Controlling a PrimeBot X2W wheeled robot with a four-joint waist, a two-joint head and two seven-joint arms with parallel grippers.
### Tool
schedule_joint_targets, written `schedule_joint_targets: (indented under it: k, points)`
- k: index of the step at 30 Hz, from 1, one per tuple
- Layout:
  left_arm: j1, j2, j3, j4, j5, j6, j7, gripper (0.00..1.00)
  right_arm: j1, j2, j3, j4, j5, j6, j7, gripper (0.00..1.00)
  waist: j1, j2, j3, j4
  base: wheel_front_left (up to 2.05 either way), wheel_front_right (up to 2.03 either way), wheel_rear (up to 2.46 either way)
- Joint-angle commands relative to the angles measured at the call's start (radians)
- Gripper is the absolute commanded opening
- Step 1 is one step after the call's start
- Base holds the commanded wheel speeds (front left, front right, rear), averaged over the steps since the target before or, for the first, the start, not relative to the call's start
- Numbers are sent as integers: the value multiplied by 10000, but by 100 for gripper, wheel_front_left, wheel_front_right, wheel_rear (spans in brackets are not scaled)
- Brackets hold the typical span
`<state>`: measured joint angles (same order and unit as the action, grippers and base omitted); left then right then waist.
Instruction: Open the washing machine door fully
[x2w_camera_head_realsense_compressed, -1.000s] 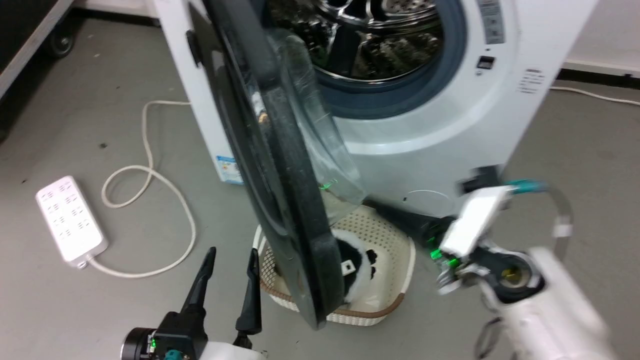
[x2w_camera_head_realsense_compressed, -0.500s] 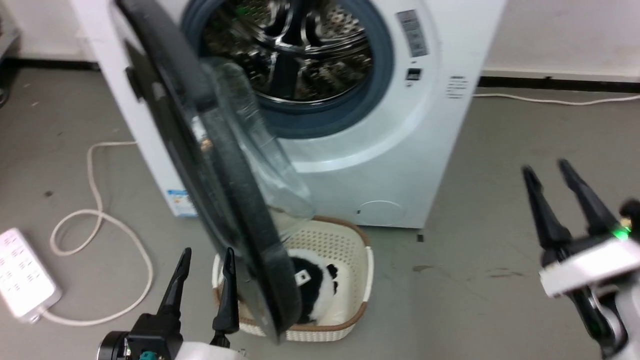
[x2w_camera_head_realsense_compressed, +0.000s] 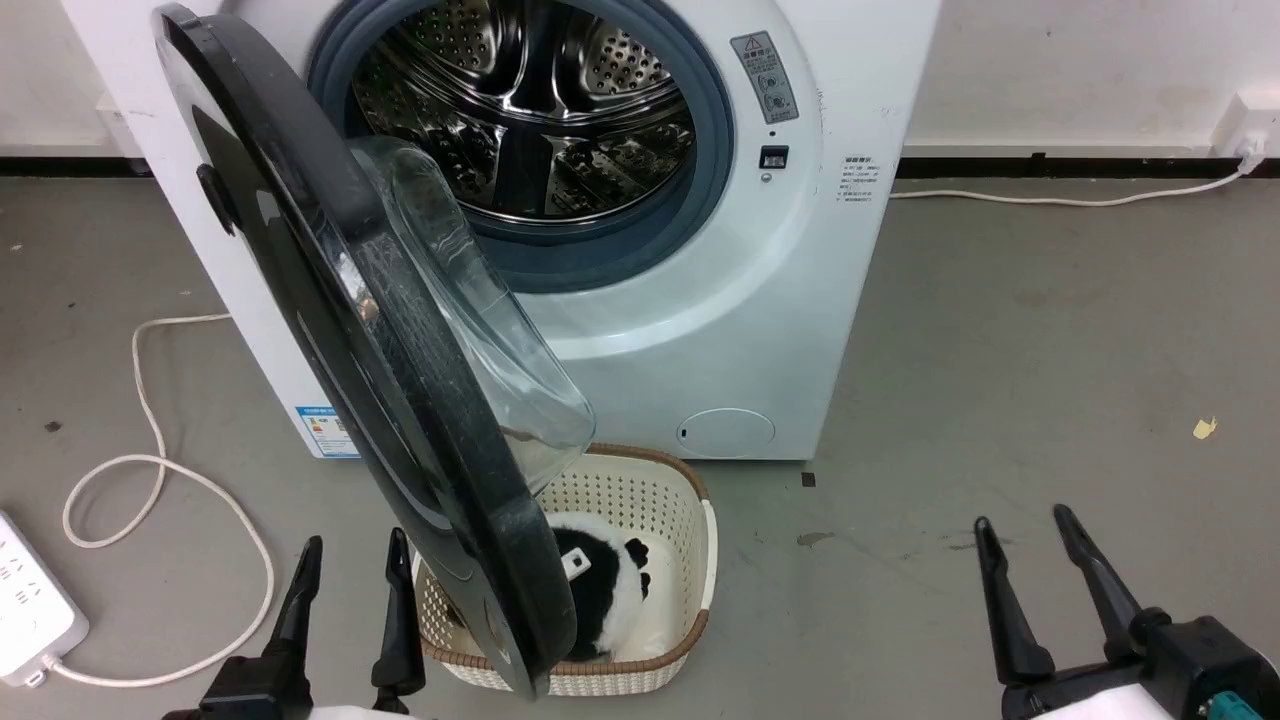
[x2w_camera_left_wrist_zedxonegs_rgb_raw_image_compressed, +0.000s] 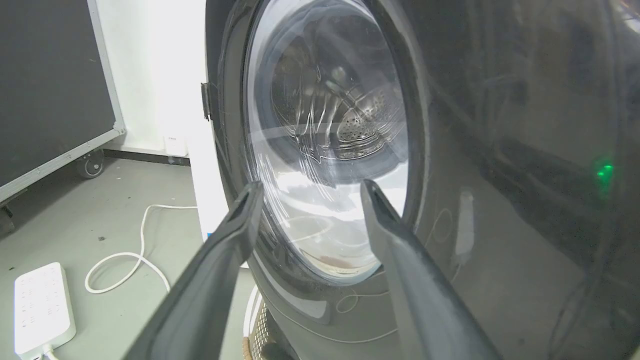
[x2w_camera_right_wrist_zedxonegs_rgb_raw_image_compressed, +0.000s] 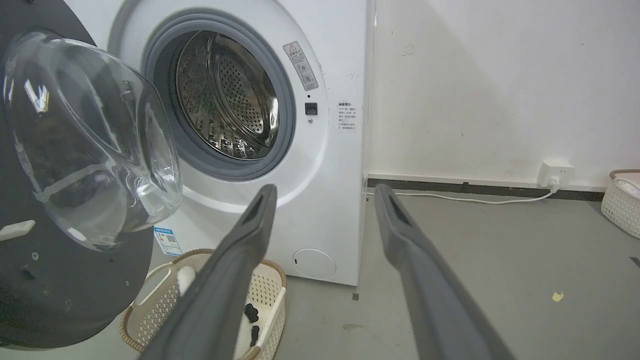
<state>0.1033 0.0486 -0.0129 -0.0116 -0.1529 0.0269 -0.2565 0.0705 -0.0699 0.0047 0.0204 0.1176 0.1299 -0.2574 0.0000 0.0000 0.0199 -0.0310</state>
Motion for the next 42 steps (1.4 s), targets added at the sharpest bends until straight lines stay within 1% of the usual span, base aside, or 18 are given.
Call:
schedule_joint_targets:
  k: [1,14,15,16,17,22,26,31,36,39,42]
  points:
    - [62,16,41,19,-33,-41,-53,100,134,68,-18,-84,-126,8,-42,100,0,0,16,13,0,0,0]
    - [-41,16,-48,81,-110,24,-53,100,107,170,23,-253,-317,8,-43,100,0,0,180,156,0,0,0]
    - [-51,16,-54,85,-111,23,-53,90,97,173,25,-256,-316,8,-43,100,0,0,188,161,0,0,0]
    - [-61,16,-56,88,-114,25,-53,42,89,175,31,-254,-314,8,-43,100,0,0,192,166,0,0,0]
    - [-71,16,-57,73,-111,52,-53,0,83,177,36,-253,-312,8,-43,100,0,0,193,171,0,0,0]
    - [-107,16,-66,-79,-83,118,-53,0,86,186,19,-230,-322,8,-43,100,0,0,175,191,0,0,0]
    - [-229,16,81,-675,-255,194,-53,0,66,190,1,-216,-334,8,-43,100,0,0,117,203,0,0,0]
    - [-573,16,567,-1818,-1005,488,-53,0,81,193,-27,-235,-340,8,-43,100,0,0,23,229,0,0,0]
    - [-1229,16,978,-3288,-1090,540,-53,0,126,194,0,-210,-323,8,-43,100,0,0,-89,259,0,0,0]
    - [-1593,16,880,-4157,-938,498,-53,0,157,195,-9,-205,-308,8,-43,100,0,0,-140,286,0,0,0]
    - [-1766,16,507,-4641,-717,387,-53,0,187,195,-38,-185,-282,8,-43,100,0,0,-180,322,0,0,0]
